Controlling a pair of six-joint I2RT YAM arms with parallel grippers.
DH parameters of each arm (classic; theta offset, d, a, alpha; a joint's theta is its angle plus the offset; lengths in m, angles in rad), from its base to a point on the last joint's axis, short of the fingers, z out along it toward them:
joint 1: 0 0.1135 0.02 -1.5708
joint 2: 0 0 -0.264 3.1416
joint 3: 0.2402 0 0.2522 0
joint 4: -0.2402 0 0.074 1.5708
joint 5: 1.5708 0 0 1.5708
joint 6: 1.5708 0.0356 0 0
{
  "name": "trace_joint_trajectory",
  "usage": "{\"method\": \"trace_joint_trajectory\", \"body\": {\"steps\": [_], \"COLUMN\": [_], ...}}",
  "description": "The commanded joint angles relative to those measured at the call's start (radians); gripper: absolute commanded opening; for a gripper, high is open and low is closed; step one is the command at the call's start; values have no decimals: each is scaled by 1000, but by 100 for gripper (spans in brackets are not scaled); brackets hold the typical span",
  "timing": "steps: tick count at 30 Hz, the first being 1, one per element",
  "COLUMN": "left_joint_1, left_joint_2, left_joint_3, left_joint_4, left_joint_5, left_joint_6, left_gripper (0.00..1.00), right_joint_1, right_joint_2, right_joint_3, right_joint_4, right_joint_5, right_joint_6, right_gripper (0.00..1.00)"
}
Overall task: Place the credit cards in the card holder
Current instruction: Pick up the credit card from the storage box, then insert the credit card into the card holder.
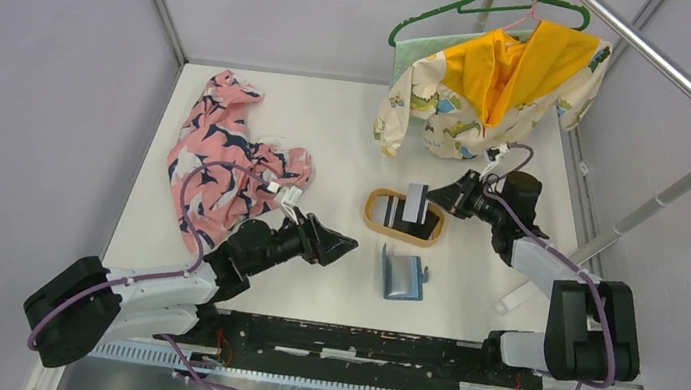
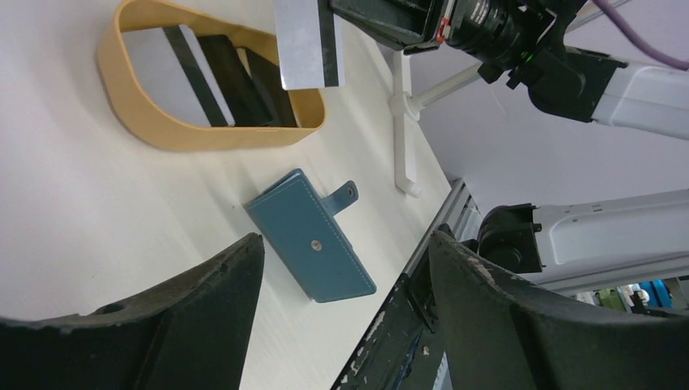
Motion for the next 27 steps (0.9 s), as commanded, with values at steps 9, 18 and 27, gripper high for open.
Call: {"method": "trace_joint_trajectory", "body": {"steps": [9,18,27], "left_joint_1": [-5,-6,-3], "left_joint_2": [104,387,645], "left_joint_3": [-31,84,228], "left_joint_4": [368,544,732], "left_joint_5": [65,114,213], "left_joint_6": [-41,-19,-28], "left_gripper": [87,85,71], "right_joint_1": [-3,35,94], "right_joint_2": [-198,-180,-154], "right_joint_3": [-167,-185,-179], "right_joint_4": [434,532,535], "right_joint_5": [-344,-411,-441], "right_joint_6": [28,89,74], "right_gripper": [0,0,0]}}
